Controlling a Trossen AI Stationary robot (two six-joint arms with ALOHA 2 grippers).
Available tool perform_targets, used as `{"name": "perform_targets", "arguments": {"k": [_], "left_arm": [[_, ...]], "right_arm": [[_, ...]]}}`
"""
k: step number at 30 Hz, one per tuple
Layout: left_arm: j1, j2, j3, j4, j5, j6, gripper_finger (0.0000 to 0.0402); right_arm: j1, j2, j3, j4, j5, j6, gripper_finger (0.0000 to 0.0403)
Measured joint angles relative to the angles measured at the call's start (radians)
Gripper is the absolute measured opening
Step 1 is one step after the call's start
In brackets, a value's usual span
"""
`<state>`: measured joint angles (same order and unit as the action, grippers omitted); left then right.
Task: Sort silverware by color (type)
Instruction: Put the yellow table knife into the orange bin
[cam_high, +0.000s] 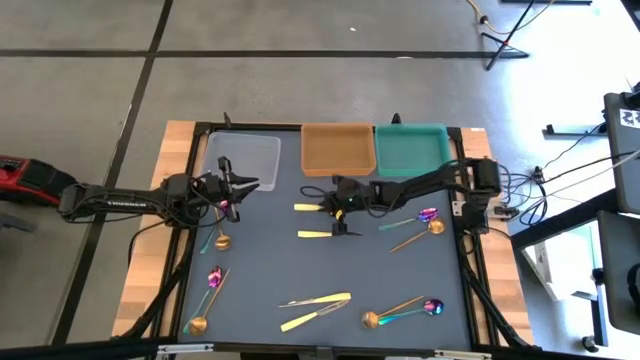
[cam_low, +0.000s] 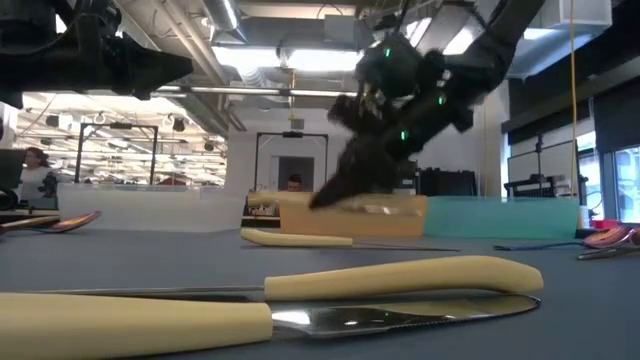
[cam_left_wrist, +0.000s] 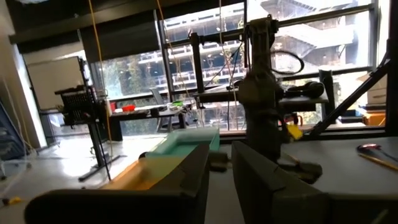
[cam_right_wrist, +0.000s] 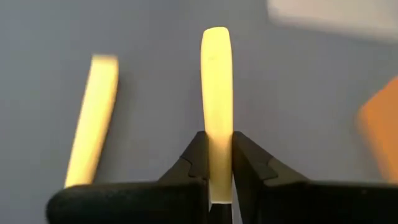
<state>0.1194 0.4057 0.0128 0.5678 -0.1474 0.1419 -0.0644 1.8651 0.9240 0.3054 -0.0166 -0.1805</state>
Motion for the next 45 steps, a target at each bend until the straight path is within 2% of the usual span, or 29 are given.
{"name": "perform_targets", "arguments": {"k": [5, 12, 18, 23, 31, 40, 45], "left_arm": [[0.000, 0.000, 0.000, -0.016, 0.000, -0.035, 0.0063], [0.000, 0.000, 0.000, -0.015, 0.000, -0.035, 0.0063], [0.000, 0.000, 0.000, -0.016, 0.000, -0.035, 0.0063], [0.000, 0.000, 0.000, -0.015, 0.000, -0.035, 0.0063], [0.000, 0.000, 0.000, -0.007, 0.000, -0.026, 0.0063], [0.000, 0.000, 0.000, -0.002, 0.000, 0.010, 0.0063], [0.000, 0.000, 0.000, -0.001, 0.000, 0.022, 0.0063]], "right_arm": [[-0.039, -0.110, 0.000, -0.052, 0.037, -0.094, 0.0030], [-0.204, -0.210, 0.015, -0.026, 0.050, -0.241, 0.0032], [-0.394, -0.174, 0.043, -0.011, -0.098, -0.263, 0.0032], [-0.485, -0.110, 0.043, -0.001, -0.185, -0.219, 0.0032], [-0.497, -0.026, 0.043, 0.005, -0.172, -0.212, 0.0033], [-0.499, -0.012, 0.043, 0.007, -0.152, -0.210, 0.0035], [-0.498, -0.012, 0.044, 0.007, -0.154, -0.210, 0.0079]]}}
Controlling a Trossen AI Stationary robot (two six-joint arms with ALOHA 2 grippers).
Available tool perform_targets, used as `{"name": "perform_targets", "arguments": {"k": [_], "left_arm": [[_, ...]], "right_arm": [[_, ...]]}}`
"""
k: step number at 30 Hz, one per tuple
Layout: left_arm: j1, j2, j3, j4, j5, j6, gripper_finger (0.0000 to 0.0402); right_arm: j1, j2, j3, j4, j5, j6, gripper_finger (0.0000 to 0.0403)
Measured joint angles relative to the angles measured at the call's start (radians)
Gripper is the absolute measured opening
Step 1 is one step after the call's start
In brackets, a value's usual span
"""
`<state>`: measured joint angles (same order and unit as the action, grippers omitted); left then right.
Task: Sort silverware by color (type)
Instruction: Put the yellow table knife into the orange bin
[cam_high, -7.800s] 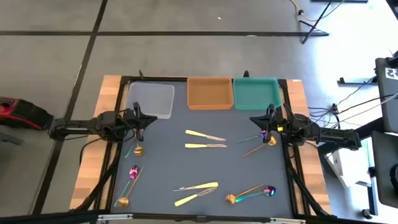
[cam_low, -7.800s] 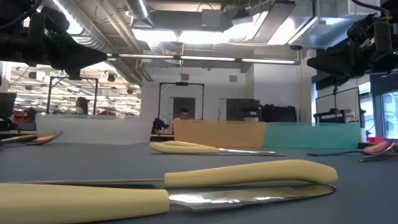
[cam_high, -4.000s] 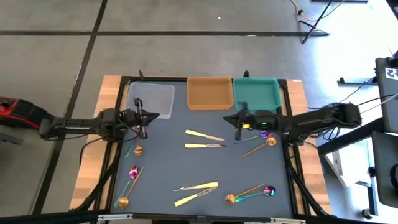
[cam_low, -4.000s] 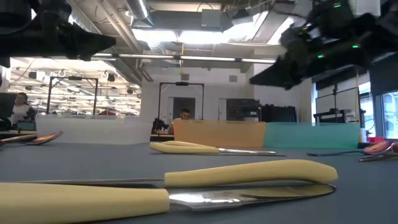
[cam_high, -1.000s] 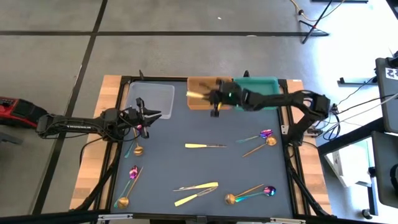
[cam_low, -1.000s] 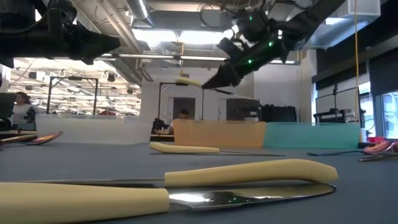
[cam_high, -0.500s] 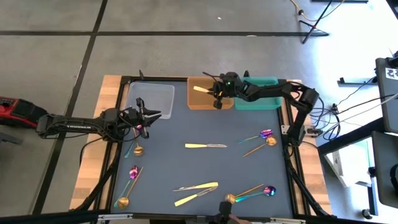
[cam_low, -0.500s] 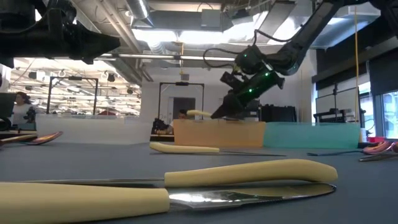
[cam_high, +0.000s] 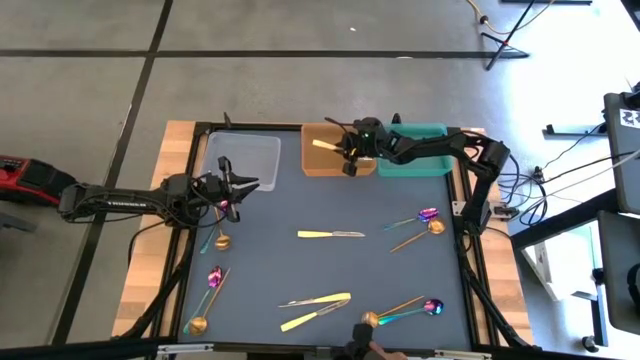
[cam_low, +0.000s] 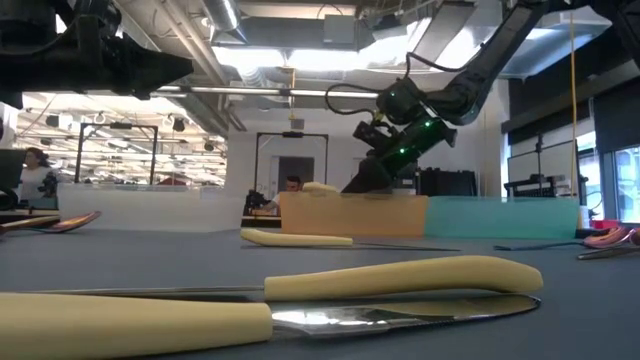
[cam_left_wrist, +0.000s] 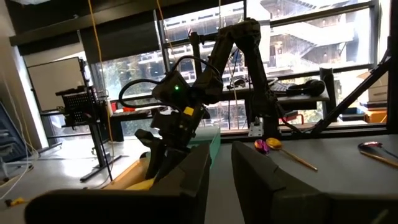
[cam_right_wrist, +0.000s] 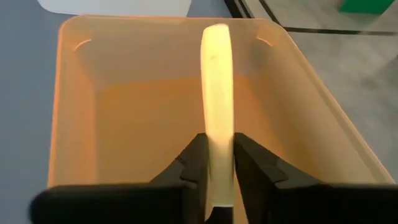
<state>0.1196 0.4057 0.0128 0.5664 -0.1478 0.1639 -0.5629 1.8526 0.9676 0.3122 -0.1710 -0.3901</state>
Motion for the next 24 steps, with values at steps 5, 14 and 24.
{"name": "perform_targets", "arguments": {"k": [5, 14, 24], "left_arm": [[0.000, 0.000, 0.000, 0.001, 0.000, 0.004, 0.0063], [0.000, 0.000, 0.000, 0.004, 0.000, 0.003, 0.0063], [0.000, 0.000, 0.000, -0.005, 0.014, -0.031, 0.0063]], "right_arm": [[0.012, -0.029, 0.000, -0.002, 0.003, 0.000, 0.0135], [0.177, -0.179, 0.002, -0.129, -0.096, 0.100, 0.0156], [0.468, -0.119, 0.000, -0.145, -0.074, 0.181, 0.0156]]}}
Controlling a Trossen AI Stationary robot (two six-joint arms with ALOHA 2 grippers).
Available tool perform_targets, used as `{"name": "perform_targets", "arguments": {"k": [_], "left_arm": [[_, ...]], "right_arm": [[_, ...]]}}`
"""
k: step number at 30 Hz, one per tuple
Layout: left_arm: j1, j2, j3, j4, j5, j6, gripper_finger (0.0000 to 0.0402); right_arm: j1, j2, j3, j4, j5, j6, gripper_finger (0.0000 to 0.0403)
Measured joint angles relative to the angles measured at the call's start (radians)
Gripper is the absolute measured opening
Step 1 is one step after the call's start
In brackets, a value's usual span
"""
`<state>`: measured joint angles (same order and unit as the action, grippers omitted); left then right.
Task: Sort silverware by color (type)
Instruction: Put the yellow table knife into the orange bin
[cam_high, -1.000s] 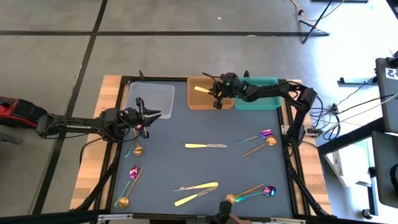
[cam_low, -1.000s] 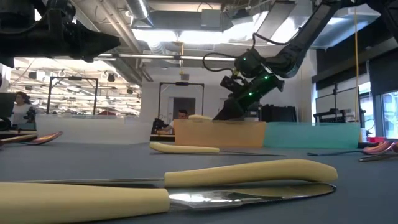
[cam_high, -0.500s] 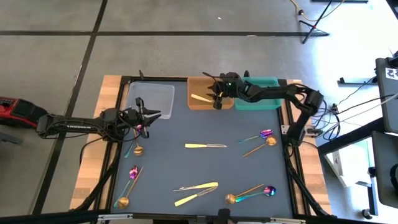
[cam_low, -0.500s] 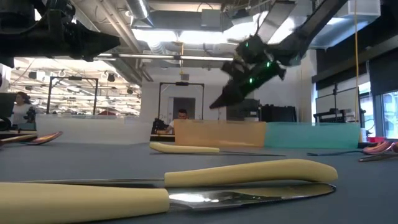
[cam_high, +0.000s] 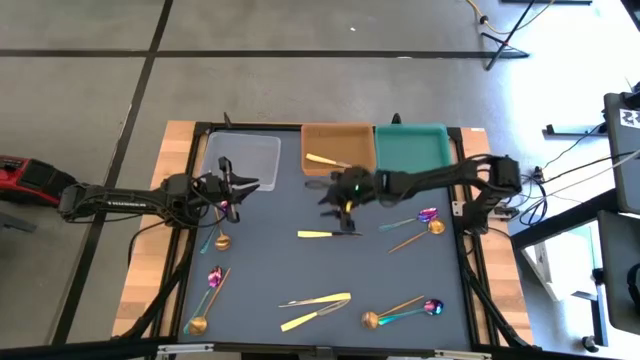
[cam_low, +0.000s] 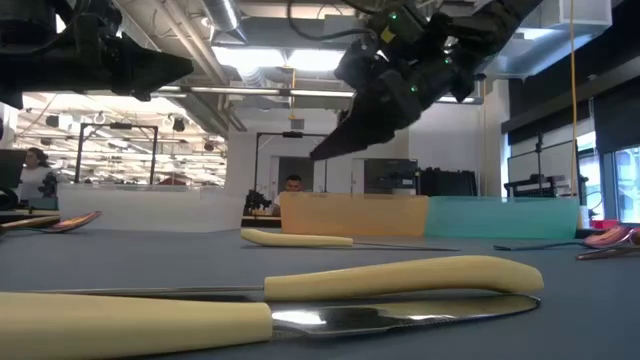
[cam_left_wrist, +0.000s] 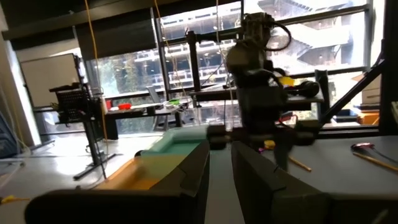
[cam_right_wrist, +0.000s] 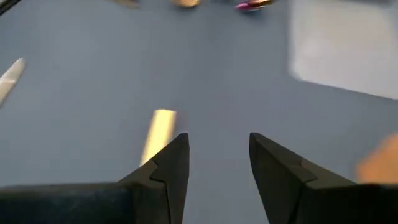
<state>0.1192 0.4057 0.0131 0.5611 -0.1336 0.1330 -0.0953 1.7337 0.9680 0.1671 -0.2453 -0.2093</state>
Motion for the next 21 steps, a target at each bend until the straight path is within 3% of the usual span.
{"name": "perform_targets", "arguments": {"k": [9, 13, 21], "left_arm": [[0.000, 0.000, 0.000, -0.001, 0.001, -0.027, 0.0063], [0.000, 0.000, 0.000, -0.003, 0.001, -0.049, 0.0063], [0.000, 0.000, 0.000, -0.015, 0.001, -0.075, 0.0063]], "right_arm": [[0.138, 0.148, -0.001, 0.113, 0.107, 0.051, 0.0156], [0.158, 0.214, -0.001, 0.191, 0.176, 0.093, 0.0156], [0.154, 0.296, 0.000, 0.245, 0.182, 0.132, 0.0156]]}}
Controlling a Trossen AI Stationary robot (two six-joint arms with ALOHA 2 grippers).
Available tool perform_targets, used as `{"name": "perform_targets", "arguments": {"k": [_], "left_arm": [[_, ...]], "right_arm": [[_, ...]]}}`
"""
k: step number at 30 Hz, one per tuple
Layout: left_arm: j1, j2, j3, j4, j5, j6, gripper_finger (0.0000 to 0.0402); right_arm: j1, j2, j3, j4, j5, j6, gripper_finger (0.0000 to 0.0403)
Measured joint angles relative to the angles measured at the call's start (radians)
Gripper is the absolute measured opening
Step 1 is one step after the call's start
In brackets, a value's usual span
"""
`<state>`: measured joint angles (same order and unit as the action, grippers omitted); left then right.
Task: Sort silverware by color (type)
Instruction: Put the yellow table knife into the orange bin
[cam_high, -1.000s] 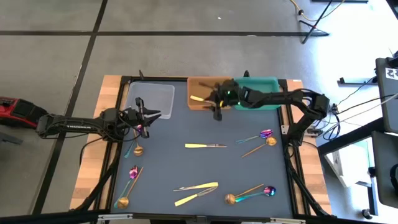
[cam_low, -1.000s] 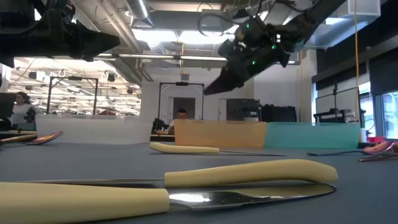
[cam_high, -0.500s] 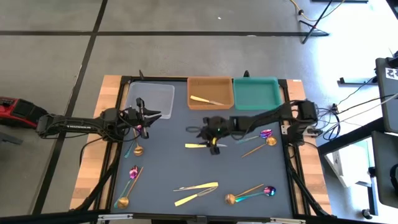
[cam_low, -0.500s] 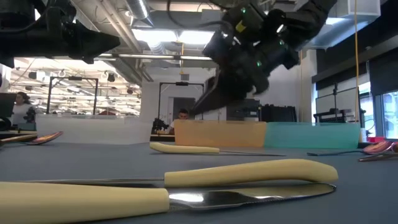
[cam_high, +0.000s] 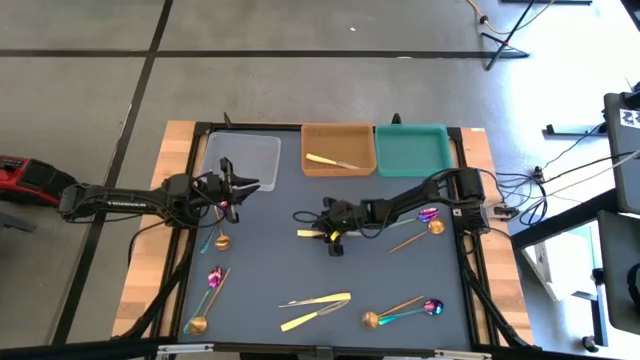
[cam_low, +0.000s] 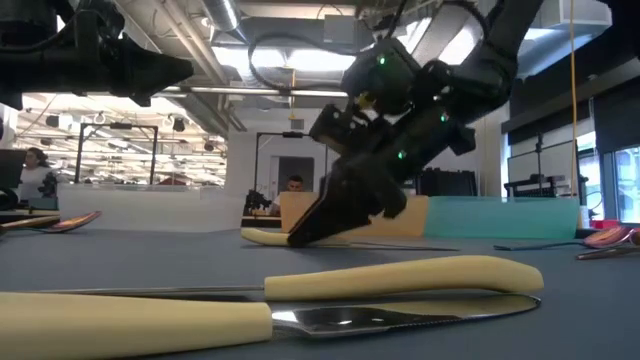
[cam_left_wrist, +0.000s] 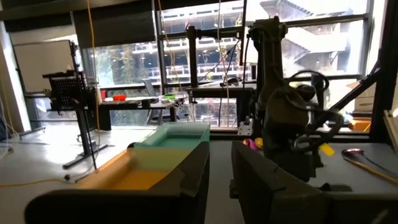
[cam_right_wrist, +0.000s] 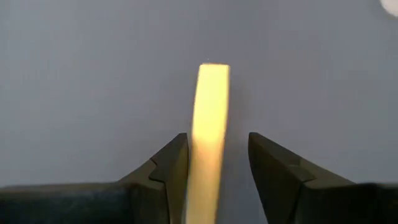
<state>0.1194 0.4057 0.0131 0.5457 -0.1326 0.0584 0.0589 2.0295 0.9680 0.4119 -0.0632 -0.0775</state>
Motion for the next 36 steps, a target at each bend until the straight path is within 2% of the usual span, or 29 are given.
{"name": "perform_targets", "arguments": {"k": [10, 22, 30, 36], "left_arm": [[0.000, 0.000, 0.000, 0.000, -0.015, 0.002, 0.0063], [0.000, 0.000, 0.000, 0.001, -0.015, 0.027, 0.0063], [0.000, 0.000, 0.000, 0.001, -0.015, 0.031, 0.0063], [0.000, 0.000, 0.000, 0.025, -0.015, 0.031, 0.0063]], "right_arm": [[-0.009, 0.047, 0.002, 0.056, -0.011, -0.021, 0.0151], [-0.007, 0.049, 0.002, 0.047, -0.013, -0.047, 0.0037], [-0.007, 0.051, 0.001, 0.062, -0.011, -0.061, 0.0051], [-0.006, 0.050, 0.000, 0.066, -0.012, -0.058, 0.0041]]}}
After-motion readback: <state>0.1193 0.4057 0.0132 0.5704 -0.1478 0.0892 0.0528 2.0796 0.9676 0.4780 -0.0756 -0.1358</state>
